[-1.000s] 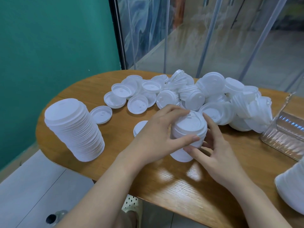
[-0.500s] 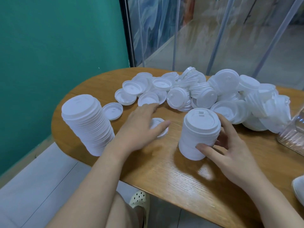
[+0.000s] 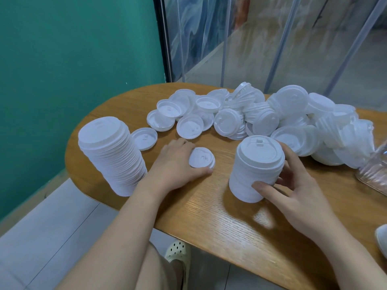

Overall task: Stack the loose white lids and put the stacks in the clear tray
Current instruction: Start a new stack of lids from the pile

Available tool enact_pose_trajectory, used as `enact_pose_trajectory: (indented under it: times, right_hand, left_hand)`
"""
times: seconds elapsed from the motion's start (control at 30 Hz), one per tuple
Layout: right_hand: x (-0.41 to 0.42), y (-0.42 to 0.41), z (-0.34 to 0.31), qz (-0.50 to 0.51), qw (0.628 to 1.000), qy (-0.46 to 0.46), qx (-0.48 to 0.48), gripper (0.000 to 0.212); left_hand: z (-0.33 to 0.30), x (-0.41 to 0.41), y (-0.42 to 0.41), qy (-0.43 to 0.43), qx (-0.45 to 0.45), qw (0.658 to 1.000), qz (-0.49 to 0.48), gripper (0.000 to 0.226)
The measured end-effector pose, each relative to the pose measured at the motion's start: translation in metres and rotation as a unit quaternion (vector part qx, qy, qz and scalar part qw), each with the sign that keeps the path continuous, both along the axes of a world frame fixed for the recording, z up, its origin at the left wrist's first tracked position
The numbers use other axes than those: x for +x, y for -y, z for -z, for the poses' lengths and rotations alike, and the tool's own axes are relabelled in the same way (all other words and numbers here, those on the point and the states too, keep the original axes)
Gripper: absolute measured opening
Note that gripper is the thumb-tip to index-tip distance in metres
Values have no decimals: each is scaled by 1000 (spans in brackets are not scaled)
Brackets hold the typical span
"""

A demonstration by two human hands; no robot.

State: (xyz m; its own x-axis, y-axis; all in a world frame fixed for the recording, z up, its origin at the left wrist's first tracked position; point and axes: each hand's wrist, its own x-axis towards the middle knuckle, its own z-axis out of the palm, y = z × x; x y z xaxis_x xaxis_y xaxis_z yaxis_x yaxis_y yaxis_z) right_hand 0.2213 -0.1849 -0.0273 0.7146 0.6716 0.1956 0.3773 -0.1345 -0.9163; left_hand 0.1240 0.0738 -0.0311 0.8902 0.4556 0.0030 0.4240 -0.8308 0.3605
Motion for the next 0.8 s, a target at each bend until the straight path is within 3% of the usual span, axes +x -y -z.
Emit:
enact_pose_trajectory:
  times: [0.1,0.2,0.37,0.43,0.7,0.8]
  right_hand:
    - [1,1,1,-2,1000,2,0,83]
    - [0,0,-2,0,1000,2,-3,80]
    - [1,2,1,3,1000,12,-4,82]
    - [2,2,2,0,1000,20,-5,83]
    - [2,1,4,-3,1000,24,8,86]
    - [2,2,5,-3,1000,19,12,84]
  left_hand:
    - [-6,0,3,27,-18,999,-11,81]
    - [-17,-2,8,108,-70,991,-25,85]
    - [-60,-3,19,269,-142,952,-25,76]
    - [-73,-5,29,295,-172,940,-5,70]
    - [-73,6,73,209,-143,961,108,56]
    - [-66,11,80,184,-125,968,118,67]
